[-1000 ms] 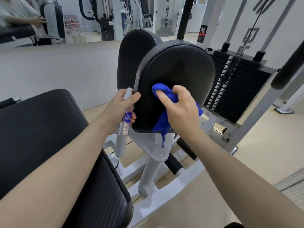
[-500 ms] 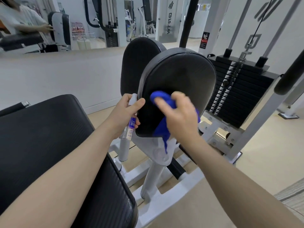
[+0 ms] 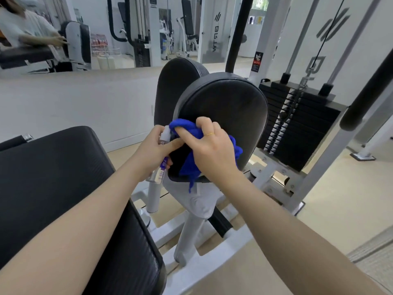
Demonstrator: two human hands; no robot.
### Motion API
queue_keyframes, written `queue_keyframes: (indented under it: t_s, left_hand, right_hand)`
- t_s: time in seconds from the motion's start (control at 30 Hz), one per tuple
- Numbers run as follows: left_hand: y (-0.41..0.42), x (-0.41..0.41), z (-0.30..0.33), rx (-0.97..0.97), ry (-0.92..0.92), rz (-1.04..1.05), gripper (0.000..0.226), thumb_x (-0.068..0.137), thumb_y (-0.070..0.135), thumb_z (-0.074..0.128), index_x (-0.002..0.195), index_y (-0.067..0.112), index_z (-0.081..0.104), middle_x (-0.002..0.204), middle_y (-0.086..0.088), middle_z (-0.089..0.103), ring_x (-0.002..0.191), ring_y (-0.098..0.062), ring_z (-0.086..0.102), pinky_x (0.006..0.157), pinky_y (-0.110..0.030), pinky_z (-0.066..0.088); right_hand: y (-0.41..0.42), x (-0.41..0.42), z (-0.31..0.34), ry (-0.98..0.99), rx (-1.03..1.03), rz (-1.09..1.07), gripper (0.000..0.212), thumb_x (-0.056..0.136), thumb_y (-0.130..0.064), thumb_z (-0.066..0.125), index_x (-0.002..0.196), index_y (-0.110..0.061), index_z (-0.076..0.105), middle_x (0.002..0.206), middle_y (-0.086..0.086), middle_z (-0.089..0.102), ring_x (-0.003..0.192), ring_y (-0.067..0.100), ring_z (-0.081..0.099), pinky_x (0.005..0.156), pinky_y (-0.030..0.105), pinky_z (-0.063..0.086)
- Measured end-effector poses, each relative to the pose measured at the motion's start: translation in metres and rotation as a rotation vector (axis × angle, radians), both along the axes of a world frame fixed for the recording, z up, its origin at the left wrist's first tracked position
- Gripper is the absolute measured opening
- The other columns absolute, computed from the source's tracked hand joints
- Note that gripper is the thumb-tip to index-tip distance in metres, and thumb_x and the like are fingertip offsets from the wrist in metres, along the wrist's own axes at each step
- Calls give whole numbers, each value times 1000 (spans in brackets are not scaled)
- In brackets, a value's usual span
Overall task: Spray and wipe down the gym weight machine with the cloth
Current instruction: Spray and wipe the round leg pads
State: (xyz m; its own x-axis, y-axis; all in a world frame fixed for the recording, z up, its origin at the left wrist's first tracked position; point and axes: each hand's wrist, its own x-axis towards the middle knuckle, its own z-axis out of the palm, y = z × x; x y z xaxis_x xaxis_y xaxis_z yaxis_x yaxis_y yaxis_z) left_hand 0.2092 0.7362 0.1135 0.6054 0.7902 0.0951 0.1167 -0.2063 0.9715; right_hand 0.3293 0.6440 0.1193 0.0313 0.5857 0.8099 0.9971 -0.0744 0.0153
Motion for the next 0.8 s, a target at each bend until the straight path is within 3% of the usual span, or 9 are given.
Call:
queue_keyframes:
  t_s: [0.1,0.13,0.2,0.3,0.4,0.47,0.57,0.67,0.8]
  left_hand:
    - [0,-1,1,1,49,3,38,86,38,62,111,18,43,78,-13,59,51,-16,54,51,-31,50]
    - [0,-1,1,12,78,3,37,86,39,61,111,20,42,77,-12,59,51,-15,55,53,-30,51]
    - [-2,0,2,33,109,3,34,86,40,60,109,25,39,73,-10,58,50,-14,54,51,-27,51]
    - [-2,1,-1,28,60,10,26,87,34,62,101,25,42,68,-8,55,49,-16,53,48,-27,49]
    - [2,3,-6,24,-2,44,13,91,14,55,90,23,46,71,-8,54,56,-19,50,45,-24,45]
    - [4,3,-5,8,7,35,11,91,20,56,95,22,47,72,-11,54,57,-21,51,48,-27,47]
    - [2,0,-1,0,55,-3,26,86,37,62,102,26,44,70,-10,56,55,-21,54,58,-37,53]
    - [-1,0,1,24,101,-3,34,86,40,60,109,26,38,72,-9,57,55,-19,56,59,-34,54]
    - [-1,3,0,59,107,2,33,87,39,59,108,28,36,77,-9,57,57,-18,56,55,-29,52]
  right_hand:
    - [-8,32,41,71,127,-198,25,89,-47,45,92,-24,53,76,-14,42,71,8,47,68,27,42]
    - [-11,44,52,145,197,-245,26,91,-42,43,101,-21,56,82,-14,45,72,7,46,68,26,42]
    - [-13,55,61,302,330,-284,31,91,-18,45,118,-17,60,102,4,52,79,20,52,63,29,43]
    - [5,23,48,269,290,-206,38,83,-6,52,118,-19,62,107,19,53,78,34,56,58,33,44]
    - [17,-17,35,124,111,-45,37,78,-5,62,112,-18,57,97,16,54,70,29,53,51,31,46]
    - [12,-9,39,96,68,-41,39,77,-3,62,113,-18,60,96,15,54,70,29,54,49,27,40]
    - [-11,35,59,276,183,-208,40,84,-9,51,119,-25,61,108,16,51,78,35,55,59,34,43]
    - [-31,79,62,493,174,-356,37,94,-19,42,128,-27,54,119,13,43,83,27,52,75,34,44]
    - [-28,71,63,484,202,-300,35,94,-20,43,127,-26,55,117,12,44,85,26,53,74,36,46]
